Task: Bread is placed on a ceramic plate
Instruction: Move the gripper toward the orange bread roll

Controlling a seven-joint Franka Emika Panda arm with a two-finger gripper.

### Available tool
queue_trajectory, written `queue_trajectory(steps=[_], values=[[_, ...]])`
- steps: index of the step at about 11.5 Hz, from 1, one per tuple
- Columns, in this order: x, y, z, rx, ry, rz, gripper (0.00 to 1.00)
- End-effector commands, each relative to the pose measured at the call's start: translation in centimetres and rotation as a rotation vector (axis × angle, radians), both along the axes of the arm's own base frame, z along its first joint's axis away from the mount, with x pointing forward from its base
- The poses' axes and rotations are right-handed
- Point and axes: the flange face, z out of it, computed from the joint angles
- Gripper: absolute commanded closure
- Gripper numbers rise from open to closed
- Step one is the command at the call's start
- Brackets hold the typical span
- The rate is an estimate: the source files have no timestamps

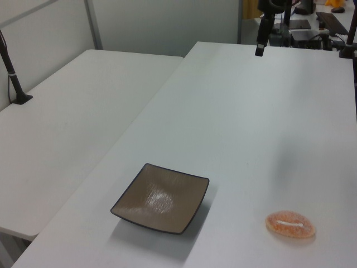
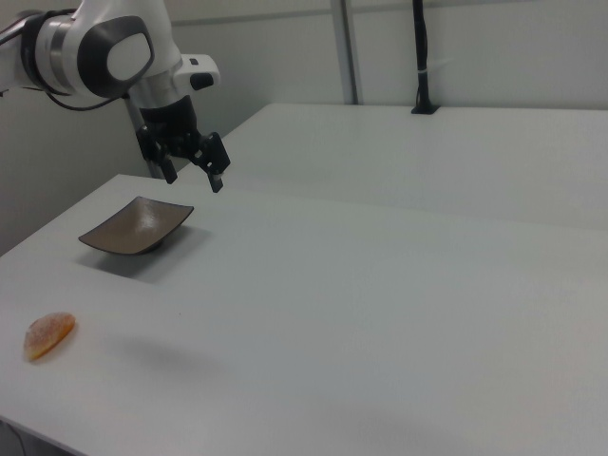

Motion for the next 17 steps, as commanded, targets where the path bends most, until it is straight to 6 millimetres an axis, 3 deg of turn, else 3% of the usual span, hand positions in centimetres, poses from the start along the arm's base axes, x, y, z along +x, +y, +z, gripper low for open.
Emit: queue_trajectory(steps=[1, 6, 9, 12, 15, 17], values=[[0.4, 0.1, 0.2, -0.005, -0.011, 0.015, 0.00], [0.2, 0.1, 0.3, 0.001, -0.004, -0.007, 0.00], [-0.1, 1.3, 0.2, 0.000, 0.000, 0.015, 0.00], [-1.0, 4.1, 0.1, -0.004, 0.027, 0.066, 0.00], [-4.0, 9.2, 1.8, -0.008, 0.119, 0.102, 0.00], [-6.4, 13.3, 1.9, -0.019, 0.161, 0.113, 0.00]])
